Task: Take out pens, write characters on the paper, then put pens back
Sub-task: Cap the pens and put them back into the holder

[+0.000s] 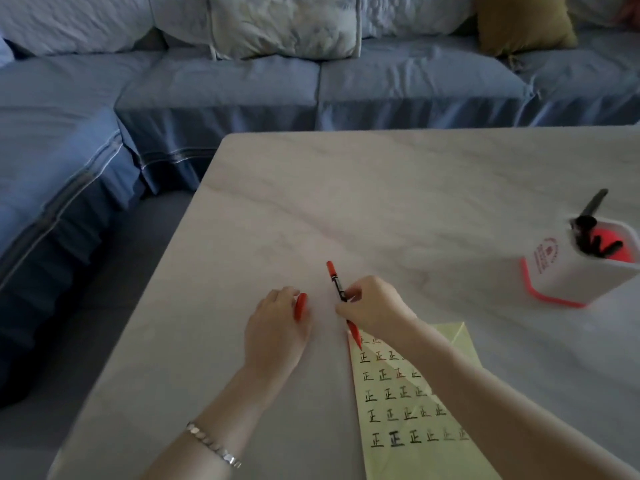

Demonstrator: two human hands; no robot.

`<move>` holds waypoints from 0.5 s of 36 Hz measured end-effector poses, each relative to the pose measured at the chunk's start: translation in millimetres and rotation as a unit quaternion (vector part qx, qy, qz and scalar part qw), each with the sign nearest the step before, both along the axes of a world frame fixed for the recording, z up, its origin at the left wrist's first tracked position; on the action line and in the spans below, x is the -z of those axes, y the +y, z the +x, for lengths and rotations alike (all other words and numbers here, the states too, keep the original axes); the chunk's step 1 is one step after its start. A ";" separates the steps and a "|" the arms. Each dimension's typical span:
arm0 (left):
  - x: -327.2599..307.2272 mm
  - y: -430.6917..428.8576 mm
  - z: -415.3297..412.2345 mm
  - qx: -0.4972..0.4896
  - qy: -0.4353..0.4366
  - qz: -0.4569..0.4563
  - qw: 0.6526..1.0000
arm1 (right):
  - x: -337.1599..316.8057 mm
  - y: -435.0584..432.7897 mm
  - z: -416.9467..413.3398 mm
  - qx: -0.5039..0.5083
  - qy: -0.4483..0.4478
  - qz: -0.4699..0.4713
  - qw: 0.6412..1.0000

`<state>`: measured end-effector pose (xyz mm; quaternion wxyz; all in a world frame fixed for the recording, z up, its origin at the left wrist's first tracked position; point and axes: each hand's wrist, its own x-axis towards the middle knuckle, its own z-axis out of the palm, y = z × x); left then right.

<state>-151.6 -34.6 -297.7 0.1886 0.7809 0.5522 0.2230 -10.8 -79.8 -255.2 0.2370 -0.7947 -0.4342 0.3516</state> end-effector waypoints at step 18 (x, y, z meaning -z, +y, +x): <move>-44.6 -64.9 35.2 0.155 -0.207 -0.213 0.942 | -22.9 -116.4 48.0 0.258 0.310 0.228 0.886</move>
